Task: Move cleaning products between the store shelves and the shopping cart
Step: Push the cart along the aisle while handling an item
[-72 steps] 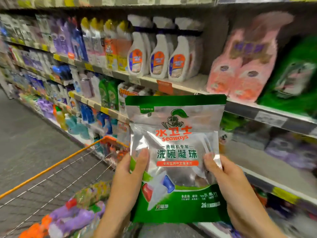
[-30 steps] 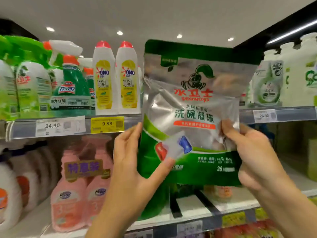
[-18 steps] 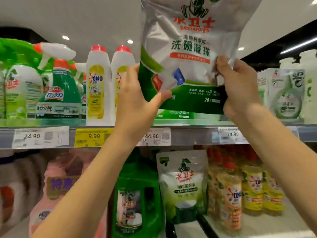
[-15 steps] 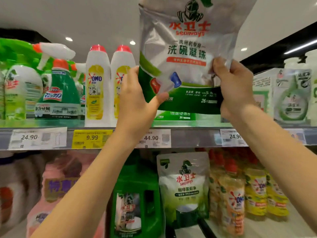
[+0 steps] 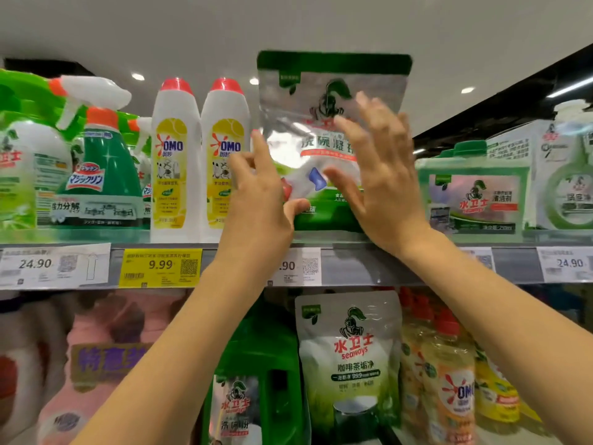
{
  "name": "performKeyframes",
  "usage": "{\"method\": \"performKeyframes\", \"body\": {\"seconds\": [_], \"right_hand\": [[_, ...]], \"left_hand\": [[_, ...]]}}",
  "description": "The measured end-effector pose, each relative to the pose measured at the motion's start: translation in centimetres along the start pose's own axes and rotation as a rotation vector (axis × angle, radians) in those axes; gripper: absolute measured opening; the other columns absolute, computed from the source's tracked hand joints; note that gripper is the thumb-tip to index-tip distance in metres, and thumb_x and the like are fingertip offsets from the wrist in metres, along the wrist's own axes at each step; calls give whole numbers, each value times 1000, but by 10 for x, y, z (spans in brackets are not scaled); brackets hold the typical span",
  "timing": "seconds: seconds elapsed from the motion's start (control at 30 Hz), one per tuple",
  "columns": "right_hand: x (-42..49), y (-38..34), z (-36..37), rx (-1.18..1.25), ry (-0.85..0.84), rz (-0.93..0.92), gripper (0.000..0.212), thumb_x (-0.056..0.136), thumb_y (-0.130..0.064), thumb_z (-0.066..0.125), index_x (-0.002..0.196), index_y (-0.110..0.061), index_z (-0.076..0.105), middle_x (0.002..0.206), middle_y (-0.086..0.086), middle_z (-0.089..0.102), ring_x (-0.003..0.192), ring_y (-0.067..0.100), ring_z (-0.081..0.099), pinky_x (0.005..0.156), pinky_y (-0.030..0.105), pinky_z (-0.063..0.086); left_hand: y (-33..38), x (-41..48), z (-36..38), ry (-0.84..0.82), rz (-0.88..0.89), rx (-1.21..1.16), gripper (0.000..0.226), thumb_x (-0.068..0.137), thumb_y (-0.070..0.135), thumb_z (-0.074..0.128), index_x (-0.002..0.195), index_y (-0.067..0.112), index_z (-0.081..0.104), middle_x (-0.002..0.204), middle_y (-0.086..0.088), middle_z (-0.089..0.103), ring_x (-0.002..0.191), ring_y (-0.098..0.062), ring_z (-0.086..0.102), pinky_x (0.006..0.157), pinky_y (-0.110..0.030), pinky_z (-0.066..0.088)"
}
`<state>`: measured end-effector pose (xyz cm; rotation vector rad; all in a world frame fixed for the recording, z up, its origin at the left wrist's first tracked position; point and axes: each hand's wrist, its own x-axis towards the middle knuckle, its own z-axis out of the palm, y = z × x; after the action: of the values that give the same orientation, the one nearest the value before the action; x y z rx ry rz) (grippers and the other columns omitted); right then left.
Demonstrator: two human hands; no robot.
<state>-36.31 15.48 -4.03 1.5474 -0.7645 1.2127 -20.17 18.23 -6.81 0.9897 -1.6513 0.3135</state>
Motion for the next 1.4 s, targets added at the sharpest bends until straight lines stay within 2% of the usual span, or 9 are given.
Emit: {"method": "performKeyframes", "body": {"seconds": [0.07, 0.17, 0.37, 0.47, 0.67, 0.8, 1.03, 1.23, 1.4], "right_hand": [[0, -3, 1, 97, -238, -1, 56, 93, -44, 56, 140, -14, 45, 153, 20, 30, 141, 25, 16, 118, 42, 10], [-4, -6, -10, 226, -559, 162, 48, 93, -48, 55, 134, -23, 48, 142, 8, 36, 134, 25, 25, 117, 42, 21], [8, 0, -36, 313, -873, 324, 21, 85, -32, 72, 77, -23, 55, 79, -10, 45, 74, 7, 45, 65, 20, 36], [16, -2, -36, 302, -961, 341, 23, 86, -33, 71, 74, -17, 58, 68, -7, 51, 60, 6, 44, 53, 20, 32], [24, -9, -26, 197, -1189, 265, 39, 100, -42, 46, 74, -13, 54, 69, -2, 48, 68, 15, 47, 55, 21, 35], [9, -16, -14, 332, -1214, 392, 39, 104, -23, 34, 66, -22, 44, 68, -4, 46, 65, 11, 43, 61, 20, 34], [15, -5, 0, 363, -1258, 585, 21, 96, -20, 47, 88, -5, 60, 74, 10, 59, 61, 21, 48, 55, 29, 39], [19, -12, 11, 257, -1294, 533, 18, 94, -11, 43, 83, -5, 56, 80, 12, 60, 73, 24, 52, 65, 31, 43], [16, -8, 18, 221, -1187, 522, 23, 96, -17, 48, 109, -2, 60, 100, 13, 60, 83, 23, 52, 70, 30, 40]], "left_hand": [[3, 2, 5, -16, 21, 94, 83, 92, 19, 63, 153, 15, 8, 135, -13, 29, 119, -23, 33, 103, -26, 30], [3, 4, 9, -82, 43, 220, 55, 95, 14, 58, 143, 17, 32, 134, -12, 32, 123, -29, 34, 101, -34, 34], [0, 9, 3, -181, 91, 201, 13, 92, 21, 63, 105, 20, 63, 110, -2, 52, 103, -21, 52, 84, -36, 46], [3, 11, 6, -219, 117, 159, 13, 94, 29, 59, 101, 20, 65, 101, -1, 57, 95, -21, 55, 83, -40, 48], [2, 15, 6, -441, 86, 223, 32, 101, 41, 39, 95, 16, 58, 91, -5, 62, 79, -20, 55, 71, -35, 45], [4, 17, 13, -649, 50, 300, 43, 105, 37, 20, 113, 15, 56, 116, -11, 58, 107, -28, 52, 93, -42, 43], [5, 37, 18, -779, -7, 337, 31, 100, 34, 31, 114, 14, 51, 107, -5, 44, 98, -21, 43, 83, -33, 34], [6, 48, 22, -904, -54, 374, 41, 99, 36, 35, 129, 10, 49, 135, -15, 50, 115, -28, 49, 89, -32, 34], [-3, 48, 26, -860, -51, 261, 35, 98, 41, 36, 107, 14, 55, 114, -10, 52, 99, -21, 48, 83, -29, 34]]}}
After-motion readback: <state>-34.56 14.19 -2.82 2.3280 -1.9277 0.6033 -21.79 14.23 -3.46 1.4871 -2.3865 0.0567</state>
